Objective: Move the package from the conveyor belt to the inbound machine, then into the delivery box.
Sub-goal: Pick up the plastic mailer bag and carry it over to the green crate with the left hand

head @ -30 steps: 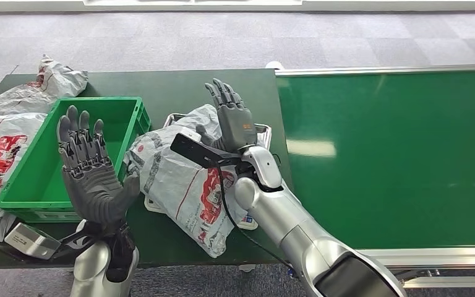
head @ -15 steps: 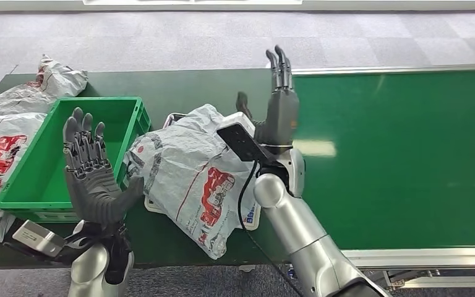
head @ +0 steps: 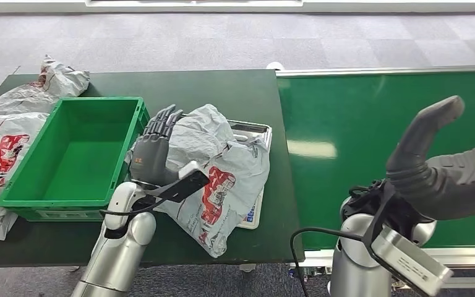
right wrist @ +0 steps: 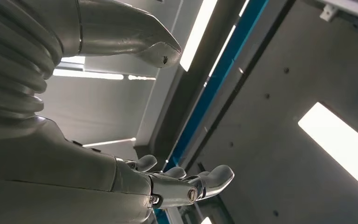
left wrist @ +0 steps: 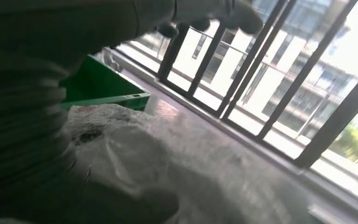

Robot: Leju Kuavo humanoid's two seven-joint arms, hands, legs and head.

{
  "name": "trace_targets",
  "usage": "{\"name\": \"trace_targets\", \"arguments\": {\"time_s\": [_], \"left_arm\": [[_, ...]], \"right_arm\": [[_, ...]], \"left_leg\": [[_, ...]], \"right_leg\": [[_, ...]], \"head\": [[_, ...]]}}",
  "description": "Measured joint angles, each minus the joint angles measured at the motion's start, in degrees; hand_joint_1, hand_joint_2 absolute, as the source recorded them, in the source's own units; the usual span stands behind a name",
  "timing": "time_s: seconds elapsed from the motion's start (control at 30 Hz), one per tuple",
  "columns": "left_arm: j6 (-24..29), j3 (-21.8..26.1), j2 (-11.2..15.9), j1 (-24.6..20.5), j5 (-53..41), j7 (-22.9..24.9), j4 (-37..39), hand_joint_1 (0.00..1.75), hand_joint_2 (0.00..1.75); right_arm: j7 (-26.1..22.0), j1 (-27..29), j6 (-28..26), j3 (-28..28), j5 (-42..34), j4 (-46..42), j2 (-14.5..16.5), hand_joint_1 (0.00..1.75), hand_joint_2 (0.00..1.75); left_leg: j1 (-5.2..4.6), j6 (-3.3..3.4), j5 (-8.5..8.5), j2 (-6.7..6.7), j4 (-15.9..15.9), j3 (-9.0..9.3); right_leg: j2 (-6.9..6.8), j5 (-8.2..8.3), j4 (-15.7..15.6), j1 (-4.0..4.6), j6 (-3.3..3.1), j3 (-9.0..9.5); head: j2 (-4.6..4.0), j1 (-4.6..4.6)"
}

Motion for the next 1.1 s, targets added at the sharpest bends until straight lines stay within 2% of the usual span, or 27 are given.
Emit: {"name": "trace_targets", "arguments": {"time_s": [0.07, 0.2, 0.3, 0.57, 0.7, 1.1], "left_arm": [[-0.19, -1.69, 0.67, -2.18, -6.66, 1.94, 4.14, 0.0, 1.75], [-1.32, -4.0, 1.29, -7.3, -8.18, 3.53, 13.04, 0.0, 1.75], [-4.32, -5.05, 1.71, -9.67, -11.23, 4.05, 17.76, 0.0, 1.75], [-6.6, -5.81, 2.37, -12.2, -12.9, 4.07, 22.83, 0.0, 1.75], [-10.1, -6.38, 2.68, -13.43, -13.23, 3.36, 24.71, 1.75, 1.75], [-12.02, -6.7, 4.81, -13.65, -9.76, -1.09, 25.9, 1.75, 1.75]], "right_arm": [[-0.28, 0.36, 0.01, -0.19, -0.31, -0.94, -0.08, 0.0, 1.75], [0.14, 0.62, 0.07, -0.27, -0.33, -1.3, -0.18, 0.0, 1.75], [0.73, 0.65, 0.15, -0.27, 0.02, -1.3, -0.19, 0.0, 1.75], [0.42, 0.65, 0.17, -0.26, -0.42, -1.27, -0.21, 0.0, 1.75], [-0.23, 0.68, 0.17, -0.2, -1.14, -1.0, -0.21, 0.0, 1.75], [0.8, 0.69, 0.2, 0.61, 0.21, 0.68, -0.21, 0.0, 1.75]], "left_leg": [[0.0, -0.03, 0.01, 0.19, 0.0, 0.03], [0.0, -0.03, 0.03, 0.2, 0.0, 0.03], [0.0, -0.04, 0.03, 0.21, 0.0, 0.03], [0.01, -0.04, 0.02, 0.2, 0.0, 0.01], [0.01, -0.04, 0.02, 0.19, -0.01, 0.02], [0.02, -0.06, 0.04, 0.18, -0.01, 0.06]], "right_leg": [[0.23, 0.09, 0.0, 0.0, -0.02, -0.07], [0.29, 0.12, 0.01, 0.0, 0.0, -0.06], [0.28, 0.12, 0.01, 0.0, 0.0, -0.07], [0.27, 0.09, 0.02, 0.01, 0.0, -0.08], [0.25, 0.09, 0.02, 0.01, 0.0, -0.02], [0.21, 0.1, 0.03, 0.02, -0.01, 0.02]], "head": [[0.0, -0.01], [0.0, -0.02], [0.0, -0.02], [0.0, -0.03], [0.0, -0.02], [0.0, -0.02]]}}
